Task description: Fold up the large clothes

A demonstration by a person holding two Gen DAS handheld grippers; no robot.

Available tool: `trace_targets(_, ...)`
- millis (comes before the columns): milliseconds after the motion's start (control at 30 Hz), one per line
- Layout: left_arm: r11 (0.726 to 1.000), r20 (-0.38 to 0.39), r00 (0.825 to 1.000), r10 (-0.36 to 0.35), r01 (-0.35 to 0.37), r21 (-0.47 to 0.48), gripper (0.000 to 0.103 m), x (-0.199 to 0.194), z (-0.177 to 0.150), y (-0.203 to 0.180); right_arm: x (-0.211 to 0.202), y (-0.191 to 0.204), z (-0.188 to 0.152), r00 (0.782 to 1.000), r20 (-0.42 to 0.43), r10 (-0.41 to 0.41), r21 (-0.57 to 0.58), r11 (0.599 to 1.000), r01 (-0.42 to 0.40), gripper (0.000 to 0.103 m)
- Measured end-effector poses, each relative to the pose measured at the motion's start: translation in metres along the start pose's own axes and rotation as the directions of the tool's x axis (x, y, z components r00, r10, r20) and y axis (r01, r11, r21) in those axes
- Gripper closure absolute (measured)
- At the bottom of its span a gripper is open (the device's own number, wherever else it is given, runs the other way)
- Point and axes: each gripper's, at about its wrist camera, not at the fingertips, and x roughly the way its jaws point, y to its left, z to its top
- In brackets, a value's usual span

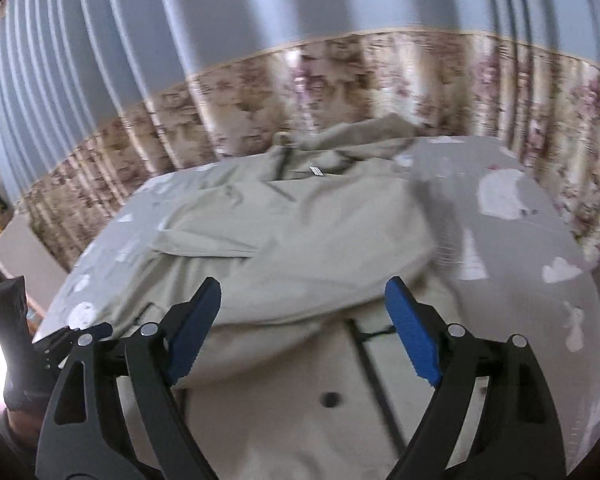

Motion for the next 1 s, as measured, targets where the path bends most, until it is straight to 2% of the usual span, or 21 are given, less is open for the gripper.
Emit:
trace_targets(67, 1.000, -0.018, 0.999, 0.029, -0.029, 0.005, 0.009, 0.019, 0.007, -0.005, -0.004, -0.012, -0.004, 1.000, -0.005, -0.004, 0.010, 1.000, 0.004, 0.018)
trace_targets(133, 1.000, -0.026, 1.000, 0.014, -0.014, -0.007, 0.010, 0.030, 0.013, -0.005, -0.004, -0.021, -0.007, 1.000, -0.008, -0.009, 0.023, 1.000, 0.009, 0.017)
trace_targets(167, 1.000, -0.025, 1.000, -0.002, 0.001, -0.030, 0.019, 0.032, 0.016, -0.003, -0.001, -0.021, -0.007, 1.000, -0.011, -0.008, 0.026, 1.000, 0.008, 0.016)
trace_targets(200, 0.998, -0.027, 0.999, -0.032, 0.030, -0.049, 0.044, 0.035, 0.018, -0.003, 0.000, -0.022, -0.007, 1.000, -0.015, -0.006, 0.028, 1.000, 0.006, 0.014)
trace_targets(267, 0.996, -0.045, 0.997, -0.064, 0.061, -0.065, 0.058, 0.040, 0.019, -0.003, 0.003, -0.025, -0.007, 1.000, -0.024, -0.003, 0.031, 1.000, 0.003, 0.012)
trace_targets(300, 0.995, -0.034, 0.997, -0.070, 0.067, -0.077, 0.070, 0.040, 0.019, -0.003, 0.004, -0.027, -0.007, 1.000, -0.026, 0.002, 0.032, 0.999, -0.001, 0.012)
trace_targets(367, 0.994, -0.022, 0.996, -0.089, 0.087, -0.058, 0.085, 0.035, 0.020, -0.004, 0.005, -0.028, -0.006, 1.000, -0.024, -0.002, 0.029, 1.000, 0.003, 0.012)
trace_targets(433, 0.997, 0.012, 0.997, -0.073, 0.073, -0.020, 0.087, 0.023, 0.029, -0.006, 0.009, -0.029, -0.003, 0.999, -0.029, -0.015, 0.016, 1.000, 0.015, 0.012)
trace_targets(500, 0.996, 0.064, 0.998, -0.010, 0.004, 0.087, 0.087, 0.009, 0.045, -0.011, 0.019, -0.032, 0.005, 0.998, -0.043, -0.044, -0.006, 0.999, 0.044, 0.012)
trace_targets(533, 0.985, 0.126, 0.991, 0.042, -0.062, 0.163, 0.087, -0.002, 0.057, -0.015, 0.023, -0.033, 0.010, 0.998, -0.046, -0.052, -0.016, 0.999, 0.052, 0.012)
trace_targets(600, 0.958, 0.185, 0.979, 0.091, -0.137, 0.253, 0.087, -0.011, 0.073, -0.019, 0.033, -0.032, 0.021, 0.996, -0.049, -0.070, -0.044, 0.997, 0.068, 0.012)
trace_targets(700, 0.929, 0.230, 0.966, 0.116, -0.188, 0.319, 0.087, -0.014, 0.101, -0.010, 0.051, -0.028, 0.040, 0.994, -0.052, -0.095, -0.072, 0.993, 0.091, 0.012)
trace_targets(800, 0.912, 0.246, 0.959, 0.141, -0.223, 0.345, 0.087, -0.003, 0.126, 0.010, 0.077, -0.021, 0.057, 0.989, -0.074, -0.127, -0.103, 0.987, 0.119, 0.011)
trace_targets(900, 0.903, 0.211, 0.964, 0.160, -0.230, 0.364, 0.085, 0.025, 0.145, 0.034, 0.099, -0.014, 0.070, 0.984, -0.067, -0.168, -0.132, 0.979, 0.158, 0.011)
trace_targets(967, 0.885, 0.164, 0.966, 0.202, -0.251, 0.393, 0.083, 0.053, 0.155, 0.048, 0.117, -0.011, 0.076, 0.982, -0.082, -0.169, -0.140, 0.978, 0.157, 0.011)
trace_targets(1000, 0.873, 0.152, 0.958, 0.241, -0.283, 0.398, 0.081, 0.069, 0.159, 0.057, 0.127, -0.009, 0.077, 0.981, -0.100, -0.164, -0.142, 0.979, 0.149, 0.011)
